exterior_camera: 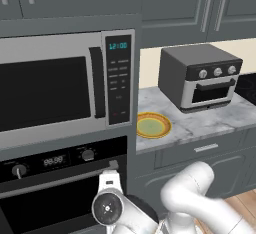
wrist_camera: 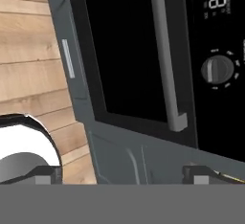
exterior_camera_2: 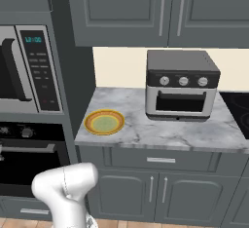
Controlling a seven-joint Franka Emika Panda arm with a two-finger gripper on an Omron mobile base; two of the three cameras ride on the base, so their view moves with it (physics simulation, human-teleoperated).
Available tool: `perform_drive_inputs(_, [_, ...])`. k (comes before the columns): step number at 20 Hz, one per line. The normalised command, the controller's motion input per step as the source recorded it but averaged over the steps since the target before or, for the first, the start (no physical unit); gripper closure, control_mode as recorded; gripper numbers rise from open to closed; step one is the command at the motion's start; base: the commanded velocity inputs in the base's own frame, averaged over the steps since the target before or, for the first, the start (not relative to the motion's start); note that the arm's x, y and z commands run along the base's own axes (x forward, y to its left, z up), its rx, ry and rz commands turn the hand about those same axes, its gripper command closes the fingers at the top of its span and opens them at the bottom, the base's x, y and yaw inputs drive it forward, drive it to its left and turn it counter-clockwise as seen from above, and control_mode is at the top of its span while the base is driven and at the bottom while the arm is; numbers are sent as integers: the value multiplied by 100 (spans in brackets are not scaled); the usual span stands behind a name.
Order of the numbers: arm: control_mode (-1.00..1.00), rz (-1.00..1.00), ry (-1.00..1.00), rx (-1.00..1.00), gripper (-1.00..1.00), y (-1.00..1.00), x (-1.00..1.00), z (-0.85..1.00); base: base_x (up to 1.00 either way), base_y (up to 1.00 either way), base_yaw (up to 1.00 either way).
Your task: Take the baked cake out of the oven and place it on the plate for cooling. Then close the oven door.
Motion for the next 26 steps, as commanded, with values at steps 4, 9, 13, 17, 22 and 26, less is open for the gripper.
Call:
perform_drive_inputs(4, [-100,0,-21,0,-100,4,20,-51,0,0,0])
perform_drive_inputs(9, [-100,0,-23,0,-100,13,34,-36,0,0,0])
perform_drive_inputs(13, [-100,-3,-9,-4,-100,32,35,-19,0,0,0])
perform_drive_inputs(17, [-100,-12,-1,-10,-100,43,41,-7,0,0,0])
perform_drive_inputs(22, [-100,-16,0,-18,-100,50,39,-5,0,0,0])
perform_drive_inputs(26, [-100,-14,1,-16,-100,47,39,-15,0,0,0])
